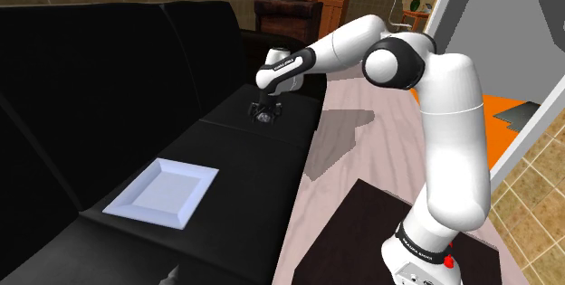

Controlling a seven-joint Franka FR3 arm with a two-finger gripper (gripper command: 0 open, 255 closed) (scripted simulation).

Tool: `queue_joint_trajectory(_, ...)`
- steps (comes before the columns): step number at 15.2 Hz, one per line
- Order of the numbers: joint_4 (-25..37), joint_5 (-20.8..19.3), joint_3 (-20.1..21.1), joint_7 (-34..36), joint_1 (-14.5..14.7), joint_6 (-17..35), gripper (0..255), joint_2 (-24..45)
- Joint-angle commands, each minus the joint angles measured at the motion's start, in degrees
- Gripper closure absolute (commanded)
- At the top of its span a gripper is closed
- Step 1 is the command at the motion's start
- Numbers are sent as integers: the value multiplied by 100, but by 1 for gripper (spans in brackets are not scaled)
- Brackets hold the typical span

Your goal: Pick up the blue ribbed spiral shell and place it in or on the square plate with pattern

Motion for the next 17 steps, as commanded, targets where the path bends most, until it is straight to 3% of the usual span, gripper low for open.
queue_joint_trajectory(1,18,6,4,-1,-2,18,0,33)
queue_joint_trajectory(6,18,5,4,-1,-1,18,0,32)
queue_joint_trajectory(7,18,5,4,-1,-1,18,255,32)
queue_joint_trajectory(16,17,5,4,-2,-2,17,255,31)
queue_joint_trajectory(17,17,6,4,-2,-2,17,0,31)
